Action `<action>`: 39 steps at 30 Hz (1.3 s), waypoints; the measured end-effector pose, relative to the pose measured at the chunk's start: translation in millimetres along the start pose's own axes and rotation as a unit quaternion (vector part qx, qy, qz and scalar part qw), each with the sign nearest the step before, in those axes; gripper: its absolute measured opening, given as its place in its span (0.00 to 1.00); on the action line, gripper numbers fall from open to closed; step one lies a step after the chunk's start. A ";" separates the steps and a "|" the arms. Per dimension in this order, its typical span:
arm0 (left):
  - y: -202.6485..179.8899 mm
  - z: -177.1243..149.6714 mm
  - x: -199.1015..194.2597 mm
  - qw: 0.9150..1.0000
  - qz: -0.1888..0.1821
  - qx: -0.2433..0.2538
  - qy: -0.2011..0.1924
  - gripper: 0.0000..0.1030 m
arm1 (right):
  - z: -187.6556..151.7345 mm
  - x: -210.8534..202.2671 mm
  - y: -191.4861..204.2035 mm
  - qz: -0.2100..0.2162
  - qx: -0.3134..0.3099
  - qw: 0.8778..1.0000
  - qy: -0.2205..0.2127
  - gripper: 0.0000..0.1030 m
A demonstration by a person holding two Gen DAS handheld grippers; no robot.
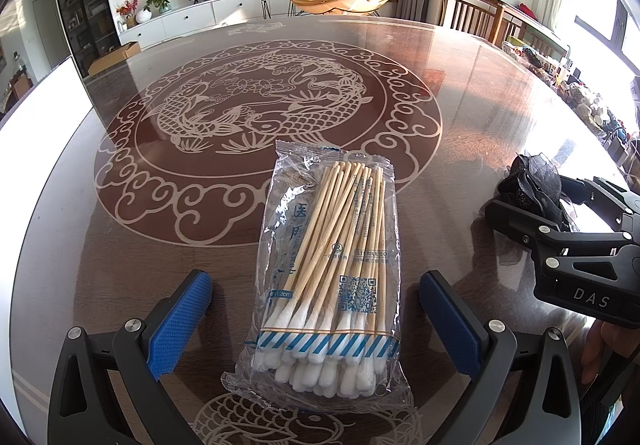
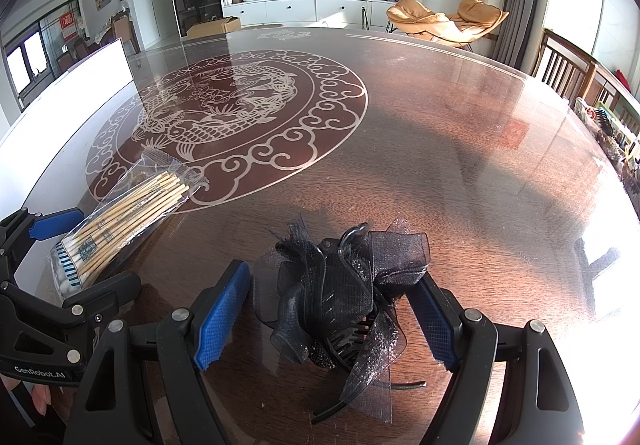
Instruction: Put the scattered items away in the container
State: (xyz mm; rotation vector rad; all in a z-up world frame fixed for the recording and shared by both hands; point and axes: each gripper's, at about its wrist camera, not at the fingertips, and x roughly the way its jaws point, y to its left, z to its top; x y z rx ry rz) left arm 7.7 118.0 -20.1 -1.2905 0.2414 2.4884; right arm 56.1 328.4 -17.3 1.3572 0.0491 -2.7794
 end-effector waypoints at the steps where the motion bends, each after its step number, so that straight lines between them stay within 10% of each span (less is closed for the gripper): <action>1: 0.0 0.0 0.0 1.000 0.000 0.000 0.000 1.00 | 0.0 0.0 0.1 0.000 0.000 1.000 0.000 0.77; 21: 17.4 13.0 1.9 0.995 -0.071 0.047 0.046 1.00 | 0.1 0.8 -0.4 0.003 0.000 1.000 0.001 0.78; 33: -8.9 21.8 10.1 0.992 -0.027 0.056 0.112 1.00 | 6.7 0.7 -12.5 0.055 -0.045 0.994 0.079 0.77; 34: -13.3 20.9 7.1 0.992 -0.031 0.063 0.105 0.95 | 7.3 -0.2 -14.2 0.064 -0.041 0.994 0.082 0.75; 36: -20.7 21.6 -2.9 0.992 -0.038 0.076 0.089 0.63 | 9.0 -3.7 -16.7 0.076 -0.035 0.993 0.084 0.39; 37: -23.6 22.8 -7.0 0.992 -0.046 0.078 0.090 0.35 | 9.6 -6.0 -18.5 0.080 -0.031 0.992 0.088 0.36; 39: -25.9 23.2 -10.8 0.991 -0.052 0.077 0.095 0.32 | 7.7 -8.9 -20.1 0.090 -0.025 0.991 0.097 0.36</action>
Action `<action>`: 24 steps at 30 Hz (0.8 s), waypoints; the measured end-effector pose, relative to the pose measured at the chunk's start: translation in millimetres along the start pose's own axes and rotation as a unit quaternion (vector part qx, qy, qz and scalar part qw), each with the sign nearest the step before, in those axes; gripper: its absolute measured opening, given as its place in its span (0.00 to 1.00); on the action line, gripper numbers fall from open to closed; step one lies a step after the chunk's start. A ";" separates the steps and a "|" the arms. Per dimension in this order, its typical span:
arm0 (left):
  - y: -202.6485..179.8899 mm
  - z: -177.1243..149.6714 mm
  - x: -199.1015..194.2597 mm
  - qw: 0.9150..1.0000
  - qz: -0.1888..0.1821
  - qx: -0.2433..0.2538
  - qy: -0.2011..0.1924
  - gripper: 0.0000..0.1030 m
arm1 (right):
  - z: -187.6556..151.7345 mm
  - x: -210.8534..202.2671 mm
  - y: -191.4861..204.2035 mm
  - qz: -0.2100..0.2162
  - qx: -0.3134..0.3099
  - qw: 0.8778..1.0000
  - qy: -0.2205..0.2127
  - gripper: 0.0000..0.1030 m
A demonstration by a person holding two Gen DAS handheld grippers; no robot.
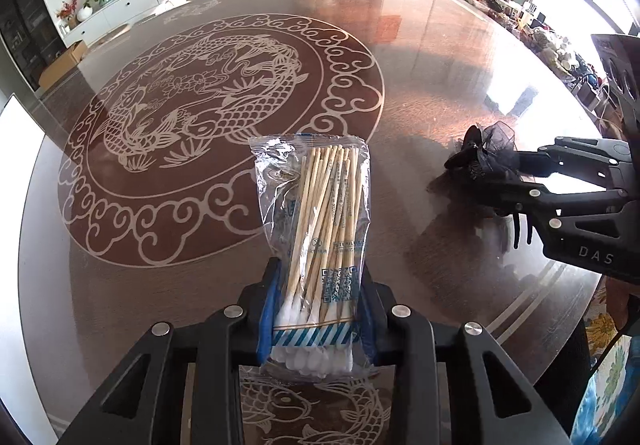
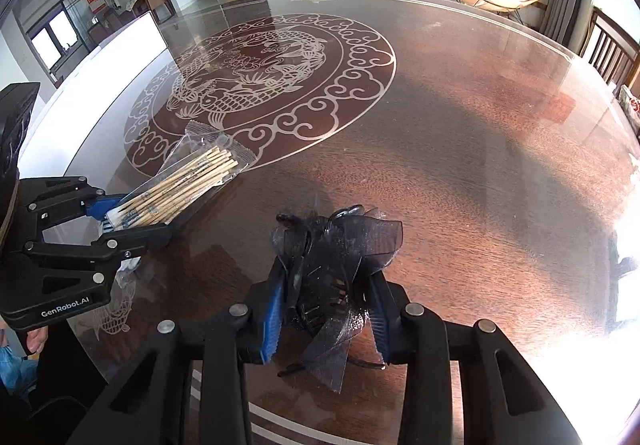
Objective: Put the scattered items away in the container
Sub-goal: 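Close the left gripper on the cotton swab bag and lift it, then carry the swab bag and scrunchie over the box and open both grippers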
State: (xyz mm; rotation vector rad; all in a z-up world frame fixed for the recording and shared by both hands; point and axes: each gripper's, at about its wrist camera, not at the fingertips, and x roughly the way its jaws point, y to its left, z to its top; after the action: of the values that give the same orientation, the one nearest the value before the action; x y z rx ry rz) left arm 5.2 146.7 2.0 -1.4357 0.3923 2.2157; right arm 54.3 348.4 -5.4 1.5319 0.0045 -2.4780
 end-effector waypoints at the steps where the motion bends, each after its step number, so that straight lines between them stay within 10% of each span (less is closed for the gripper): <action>1: -0.6 -1.6 -1.8 1.000 -0.003 -0.002 0.000 0.32 | -2.2 -2.1 1.4 -0.006 -0.004 1.000 0.001 0.36; 24: 75.3 -50.2 -100.1 0.992 -0.013 -0.104 -0.077 0.32 | 19.2 -29.6 121.4 0.050 -0.108 0.993 -0.007 0.36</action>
State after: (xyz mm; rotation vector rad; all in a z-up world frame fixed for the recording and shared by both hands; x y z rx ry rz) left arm 38.9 36.0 71.5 -1.3509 0.0925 2.3841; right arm 73.6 233.4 43.6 1.3911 0.1844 -2.3239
